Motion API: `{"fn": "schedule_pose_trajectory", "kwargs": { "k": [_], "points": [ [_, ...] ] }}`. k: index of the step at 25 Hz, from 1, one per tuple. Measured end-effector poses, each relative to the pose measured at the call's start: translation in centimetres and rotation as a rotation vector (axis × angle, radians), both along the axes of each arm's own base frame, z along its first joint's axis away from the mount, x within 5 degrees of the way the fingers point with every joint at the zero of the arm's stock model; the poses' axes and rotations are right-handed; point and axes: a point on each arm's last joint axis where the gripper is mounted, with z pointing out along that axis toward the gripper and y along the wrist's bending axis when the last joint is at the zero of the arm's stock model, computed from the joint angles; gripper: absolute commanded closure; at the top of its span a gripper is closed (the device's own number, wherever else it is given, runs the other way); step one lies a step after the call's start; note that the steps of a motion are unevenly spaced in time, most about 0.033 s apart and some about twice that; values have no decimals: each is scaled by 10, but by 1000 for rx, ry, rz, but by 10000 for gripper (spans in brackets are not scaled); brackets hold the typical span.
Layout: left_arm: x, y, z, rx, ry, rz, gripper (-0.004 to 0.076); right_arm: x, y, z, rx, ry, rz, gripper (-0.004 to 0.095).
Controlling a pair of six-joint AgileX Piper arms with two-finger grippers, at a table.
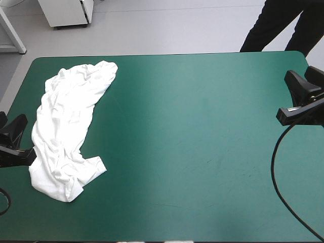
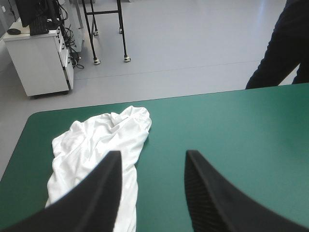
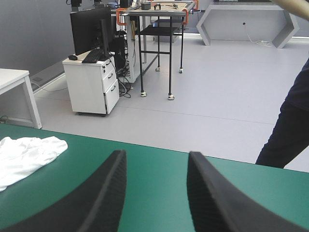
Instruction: Fold the cloth
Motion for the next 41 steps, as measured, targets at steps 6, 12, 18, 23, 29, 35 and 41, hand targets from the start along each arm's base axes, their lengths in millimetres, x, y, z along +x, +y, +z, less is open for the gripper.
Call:
{"fn": "schedule_pose_trajectory", "kwargs": {
  "k": [6, 12, 18, 23, 29, 35, 41],
  "points": [
    [0, 0, 0, 1, 0, 0, 412, 0, 1, 0, 14, 1, 12, 519],
    [3, 0, -3, 17, 40, 9, 412, 3, 3, -7, -28, 74, 36, 519],
    [79, 0, -30, 316, 335, 196, 412, 58, 8, -31, -61, 268, 53, 519],
    [154, -13, -47, 493, 484, 255, 412, 101, 13, -53, -89, 376, 88, 519],
    [245, -19, -67, 500, 580, 290, 412, 126, 17, -67, -133, 421, 121, 519],
    [305, 36, -93, 213, 680, 332, 412, 127, 21, -67, -207, 394, 131, 519],
    [338, 84, -133, 94, 748, 370, 411, 123, 48, -71, -340, 385, 198, 519]
  ]
}}
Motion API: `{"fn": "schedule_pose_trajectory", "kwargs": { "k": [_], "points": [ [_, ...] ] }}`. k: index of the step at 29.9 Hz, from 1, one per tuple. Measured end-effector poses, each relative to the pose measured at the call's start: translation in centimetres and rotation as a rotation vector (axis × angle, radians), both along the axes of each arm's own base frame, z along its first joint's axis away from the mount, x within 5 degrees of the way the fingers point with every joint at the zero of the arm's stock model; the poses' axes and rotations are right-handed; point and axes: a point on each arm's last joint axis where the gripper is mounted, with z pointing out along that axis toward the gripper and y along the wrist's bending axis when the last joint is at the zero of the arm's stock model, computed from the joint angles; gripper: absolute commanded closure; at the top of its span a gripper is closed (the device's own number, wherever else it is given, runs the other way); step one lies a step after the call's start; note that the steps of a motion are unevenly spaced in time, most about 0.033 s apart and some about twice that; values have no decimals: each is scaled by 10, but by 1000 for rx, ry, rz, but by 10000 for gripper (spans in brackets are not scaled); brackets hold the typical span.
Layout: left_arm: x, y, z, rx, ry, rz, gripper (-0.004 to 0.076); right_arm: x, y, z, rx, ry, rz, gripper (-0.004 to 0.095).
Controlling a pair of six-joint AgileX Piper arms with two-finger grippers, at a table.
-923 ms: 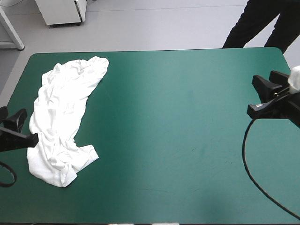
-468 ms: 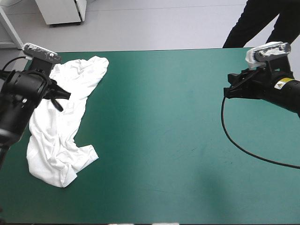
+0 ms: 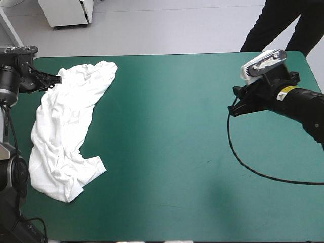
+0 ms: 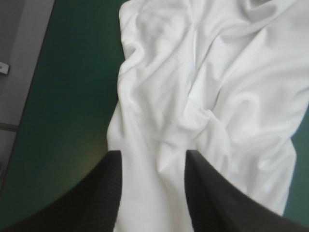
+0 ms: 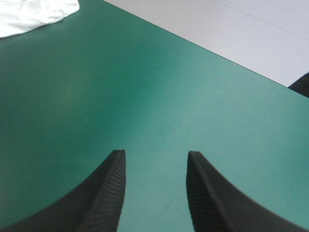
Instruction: Fold the cloth
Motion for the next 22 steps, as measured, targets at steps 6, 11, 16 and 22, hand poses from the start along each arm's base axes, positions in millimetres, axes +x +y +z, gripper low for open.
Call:
{"fn": "schedule_pose_trajectory", "kwargs": {
  "k": [6, 11, 16, 22],
  "points": [
    [36, 6, -63, -61, 98, -46, 348, 6, 23, -10, -35, 39, 61, 519],
    [54, 7, -112, -104, 191, -67, 279, 14, 29, -18, -46, 71, 68, 519],
    [63, 4, -141, -163, 237, -75, 290, 15, 29, -19, -49, 73, 66, 519],
    [65, 2, -143, -223, 241, -91, 729, 15, 29, -19, -50, 73, 66, 519]
  ]
}}
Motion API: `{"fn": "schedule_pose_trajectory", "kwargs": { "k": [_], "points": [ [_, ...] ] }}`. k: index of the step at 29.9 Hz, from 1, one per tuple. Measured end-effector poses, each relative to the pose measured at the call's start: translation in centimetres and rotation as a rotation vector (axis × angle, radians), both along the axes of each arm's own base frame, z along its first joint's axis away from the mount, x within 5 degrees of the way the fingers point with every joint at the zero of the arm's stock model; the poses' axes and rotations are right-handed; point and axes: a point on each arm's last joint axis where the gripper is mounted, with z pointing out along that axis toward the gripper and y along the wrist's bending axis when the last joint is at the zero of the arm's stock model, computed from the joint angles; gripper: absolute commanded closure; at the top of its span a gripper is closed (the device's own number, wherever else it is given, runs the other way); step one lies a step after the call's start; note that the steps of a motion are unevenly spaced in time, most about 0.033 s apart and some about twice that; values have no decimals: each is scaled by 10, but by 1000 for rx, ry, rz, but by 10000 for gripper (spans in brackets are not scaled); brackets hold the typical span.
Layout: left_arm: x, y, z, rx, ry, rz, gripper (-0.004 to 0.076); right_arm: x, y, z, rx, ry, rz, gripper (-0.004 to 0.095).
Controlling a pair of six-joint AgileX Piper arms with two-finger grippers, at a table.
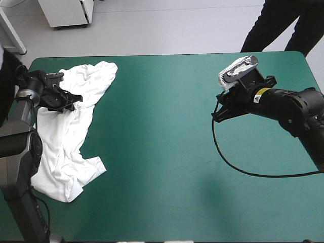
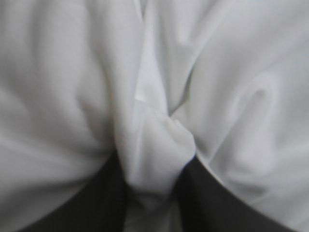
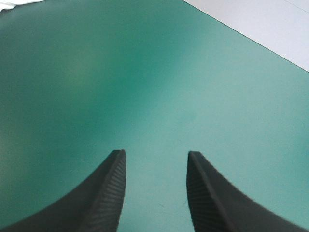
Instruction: Fold the cloth
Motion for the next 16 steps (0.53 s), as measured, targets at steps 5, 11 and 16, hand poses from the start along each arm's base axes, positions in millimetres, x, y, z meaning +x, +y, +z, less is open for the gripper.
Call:
{"fn": "schedule_pose_trajectory", "kwargs": {
  "k": [5, 11, 16],
  "points": [
    [0, -11, 0, -53, 13, -68, 733, 0, 0, 0, -2, 6, 1, 519],
    [0, -73, 2, -71, 58, -236, 733, -2, -1, -3, -21, 36, 0, 519],
    [-16, -181, 7, -109, 103, -491, 733, -2, -8, -7, -97, 60, -45, 519]
  ]
}}
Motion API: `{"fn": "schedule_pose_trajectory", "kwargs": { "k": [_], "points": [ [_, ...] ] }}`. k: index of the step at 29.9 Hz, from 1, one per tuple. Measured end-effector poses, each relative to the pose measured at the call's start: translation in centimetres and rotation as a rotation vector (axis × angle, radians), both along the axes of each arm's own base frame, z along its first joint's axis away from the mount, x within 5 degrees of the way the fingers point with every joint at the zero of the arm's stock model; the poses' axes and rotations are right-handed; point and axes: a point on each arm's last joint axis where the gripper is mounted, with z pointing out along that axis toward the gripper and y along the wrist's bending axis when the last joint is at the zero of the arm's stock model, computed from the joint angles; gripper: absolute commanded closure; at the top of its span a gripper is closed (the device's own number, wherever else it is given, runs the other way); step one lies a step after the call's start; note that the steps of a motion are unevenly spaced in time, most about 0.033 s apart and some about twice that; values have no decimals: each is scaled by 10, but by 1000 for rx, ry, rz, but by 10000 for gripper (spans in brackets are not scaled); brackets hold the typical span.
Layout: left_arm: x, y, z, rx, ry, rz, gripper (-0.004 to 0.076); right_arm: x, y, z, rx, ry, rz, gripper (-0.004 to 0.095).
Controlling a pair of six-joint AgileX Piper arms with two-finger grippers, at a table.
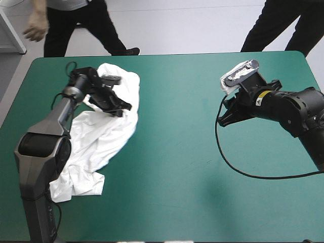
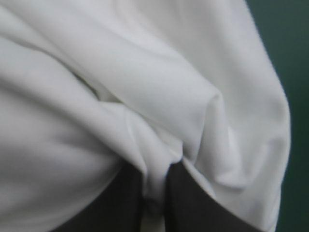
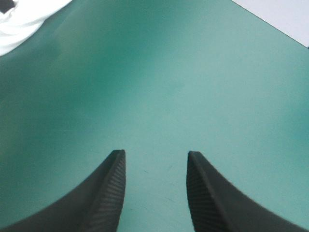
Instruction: Fold the cloth
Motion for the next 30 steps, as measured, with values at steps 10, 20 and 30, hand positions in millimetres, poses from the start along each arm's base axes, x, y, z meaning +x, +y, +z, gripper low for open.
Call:
{"fn": "schedule_pose_trajectory", "kwargs": {
  "k": [10, 20, 30],
  "points": [
    [-84, -186, 25, -60, -29, -458, 733, -9, -15, -3, -91, 1, -86, 562],
    [-155, -257, 27, -103, 7, -675, 732, -37, -29, -40, -137, 40, -104, 731],
    [-157, -251, 42, -64, -50, -682, 317, -57, -26, -45, -95, 15, -83, 650]
  ]
}}
